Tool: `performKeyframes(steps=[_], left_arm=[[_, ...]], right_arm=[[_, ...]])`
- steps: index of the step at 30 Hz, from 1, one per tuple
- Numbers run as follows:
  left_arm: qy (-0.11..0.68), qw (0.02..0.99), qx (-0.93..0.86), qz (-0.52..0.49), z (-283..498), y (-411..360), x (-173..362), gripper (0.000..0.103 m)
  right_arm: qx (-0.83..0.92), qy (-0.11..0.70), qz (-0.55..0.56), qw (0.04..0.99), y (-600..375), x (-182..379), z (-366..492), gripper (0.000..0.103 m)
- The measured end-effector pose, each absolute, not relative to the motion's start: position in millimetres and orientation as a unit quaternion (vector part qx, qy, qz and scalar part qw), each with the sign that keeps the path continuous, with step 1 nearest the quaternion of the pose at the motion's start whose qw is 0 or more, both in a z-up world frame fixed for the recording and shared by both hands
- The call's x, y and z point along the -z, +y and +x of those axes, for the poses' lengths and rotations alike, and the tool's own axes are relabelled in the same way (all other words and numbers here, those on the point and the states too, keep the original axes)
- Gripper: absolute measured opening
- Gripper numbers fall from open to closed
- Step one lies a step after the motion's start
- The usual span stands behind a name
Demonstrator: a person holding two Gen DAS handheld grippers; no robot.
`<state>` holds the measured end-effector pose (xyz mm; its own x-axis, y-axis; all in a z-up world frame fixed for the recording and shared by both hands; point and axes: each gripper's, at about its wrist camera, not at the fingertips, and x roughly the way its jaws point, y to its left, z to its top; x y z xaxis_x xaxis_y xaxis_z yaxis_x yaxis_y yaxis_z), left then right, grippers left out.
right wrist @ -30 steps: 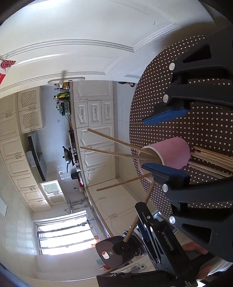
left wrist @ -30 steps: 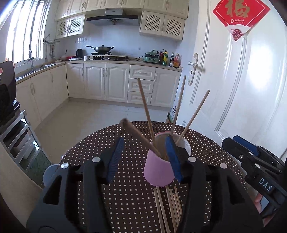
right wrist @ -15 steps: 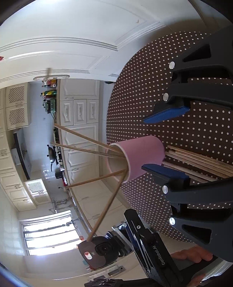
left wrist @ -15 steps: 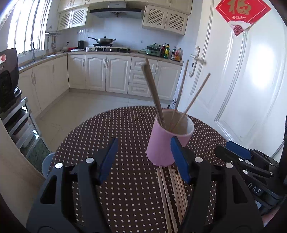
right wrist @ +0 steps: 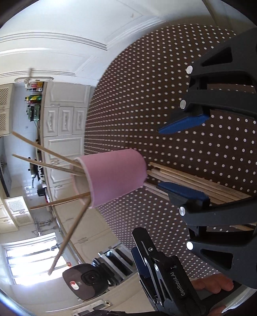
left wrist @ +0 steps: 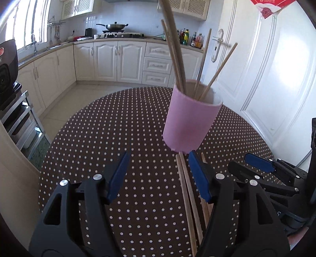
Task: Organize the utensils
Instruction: 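Withdraw both grippers from the cup back to the loose chopsticks, then close the right gripper on a wooden chopstick while the left grasps another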
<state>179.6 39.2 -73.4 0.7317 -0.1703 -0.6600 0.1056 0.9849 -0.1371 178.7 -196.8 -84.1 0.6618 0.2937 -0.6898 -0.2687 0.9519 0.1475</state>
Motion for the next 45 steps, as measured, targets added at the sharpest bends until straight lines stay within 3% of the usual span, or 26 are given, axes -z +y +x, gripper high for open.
performKeyframes(steps=[23,27,32,45], left_arm=[[0.419,0.904,0.066,-0.049,164.7,51.8,117.0,0.067],[0.423,0.902,0.066,-0.049,162.5,50.3,118.3,0.068],[0.426,0.901,0.068,-0.045,159.1,47.5,120.6,0.068],[0.428,0.899,0.085,-0.027,142.7,25.1,120.4,0.068]], right_arm=[[-0.137,0.436,-0.015,0.889,-173.0,115.4,176.0,0.048],[-0.139,0.437,-0.012,0.888,-171.4,116.5,173.6,0.038],[-0.163,0.436,-0.025,0.885,-159.9,115.8,169.1,0.010],[-0.170,0.434,-0.051,0.883,-157.6,115.2,160.5,0.006]])
